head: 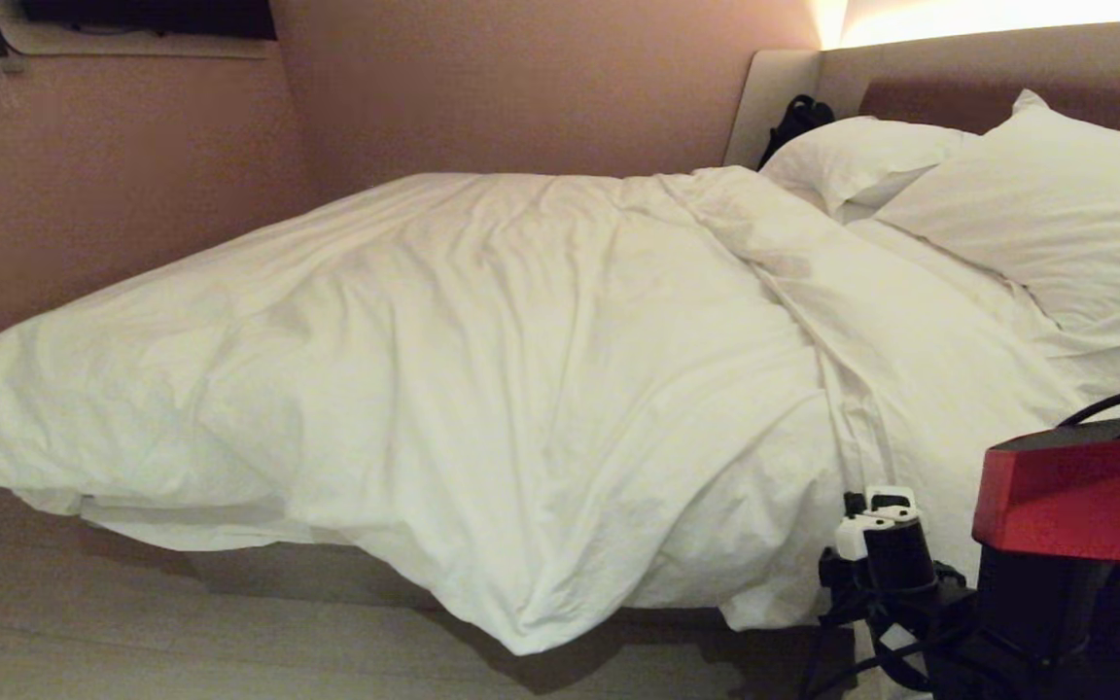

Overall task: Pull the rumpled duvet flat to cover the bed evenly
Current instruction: Flatten the corners of the folded blanket

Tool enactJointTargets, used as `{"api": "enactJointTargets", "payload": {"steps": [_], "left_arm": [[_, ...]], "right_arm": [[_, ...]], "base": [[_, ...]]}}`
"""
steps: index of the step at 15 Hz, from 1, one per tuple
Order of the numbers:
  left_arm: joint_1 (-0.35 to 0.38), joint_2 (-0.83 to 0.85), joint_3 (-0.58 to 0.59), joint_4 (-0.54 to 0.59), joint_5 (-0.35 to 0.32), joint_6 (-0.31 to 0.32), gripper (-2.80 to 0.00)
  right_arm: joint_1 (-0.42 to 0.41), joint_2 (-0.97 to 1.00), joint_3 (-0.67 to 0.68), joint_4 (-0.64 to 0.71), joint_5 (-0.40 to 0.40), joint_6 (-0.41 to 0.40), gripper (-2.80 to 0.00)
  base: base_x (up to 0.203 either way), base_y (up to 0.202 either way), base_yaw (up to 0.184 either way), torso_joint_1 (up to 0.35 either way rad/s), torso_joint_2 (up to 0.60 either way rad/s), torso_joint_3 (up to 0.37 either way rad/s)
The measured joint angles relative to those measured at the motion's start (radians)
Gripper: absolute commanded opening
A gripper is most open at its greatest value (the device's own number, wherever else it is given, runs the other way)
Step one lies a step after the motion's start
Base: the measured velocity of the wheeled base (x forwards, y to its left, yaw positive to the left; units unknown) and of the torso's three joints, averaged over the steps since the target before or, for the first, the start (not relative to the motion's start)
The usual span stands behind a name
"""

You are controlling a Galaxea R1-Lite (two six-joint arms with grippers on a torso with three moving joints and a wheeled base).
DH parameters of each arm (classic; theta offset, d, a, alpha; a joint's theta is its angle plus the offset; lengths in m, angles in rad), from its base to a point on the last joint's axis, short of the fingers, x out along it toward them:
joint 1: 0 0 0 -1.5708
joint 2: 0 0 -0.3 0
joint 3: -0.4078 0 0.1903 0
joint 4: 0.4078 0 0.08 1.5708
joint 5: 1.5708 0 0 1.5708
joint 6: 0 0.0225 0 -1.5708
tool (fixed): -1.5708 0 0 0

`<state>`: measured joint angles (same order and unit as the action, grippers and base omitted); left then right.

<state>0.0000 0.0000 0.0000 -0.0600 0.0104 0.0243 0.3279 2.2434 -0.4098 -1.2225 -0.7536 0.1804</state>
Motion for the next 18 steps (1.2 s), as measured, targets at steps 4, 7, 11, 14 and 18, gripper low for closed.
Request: {"api": "enactJointTargets", "payload": {"steps": [4,7,11,14,18], "left_arm": [[0.000,0.000,0.000,0.000,0.000,0.000,-2.80],[0.000,0.000,0.000,0.000,0.000,0.000,-2.80],[0.000,0.000,0.000,-0.001,0.000,0.000,-2.80],[0.000,0.000,0.000,-0.001,0.000,0.000,-2.80],[0.000,0.000,0.000,0.000,0.000,0.000,-2.80]], "right_arm": [[0.001,0.025,-0.007,-0.012,-0.062,-0.005,0.00],[0.002,0.046,-0.019,-0.013,-0.107,-0.014,0.00],[0.002,0.078,-0.033,-0.021,-0.164,-0.020,0.00],[-0.004,0.088,-0.041,-0.025,-0.176,-0.026,0.00],[-0.020,0.090,-0.045,-0.026,-0.184,-0.041,0.00]], "base": [[0.000,0.000,0.000,0.000,0.00,0.000],[0.000,0.000,0.000,0.000,0.00,0.000],[0.000,0.000,0.000,0.000,0.00,0.000],[0.000,0.000,0.000,0.000,0.00,0.000],[0.000,0.000,0.000,0.000,0.00,0.000]]}}
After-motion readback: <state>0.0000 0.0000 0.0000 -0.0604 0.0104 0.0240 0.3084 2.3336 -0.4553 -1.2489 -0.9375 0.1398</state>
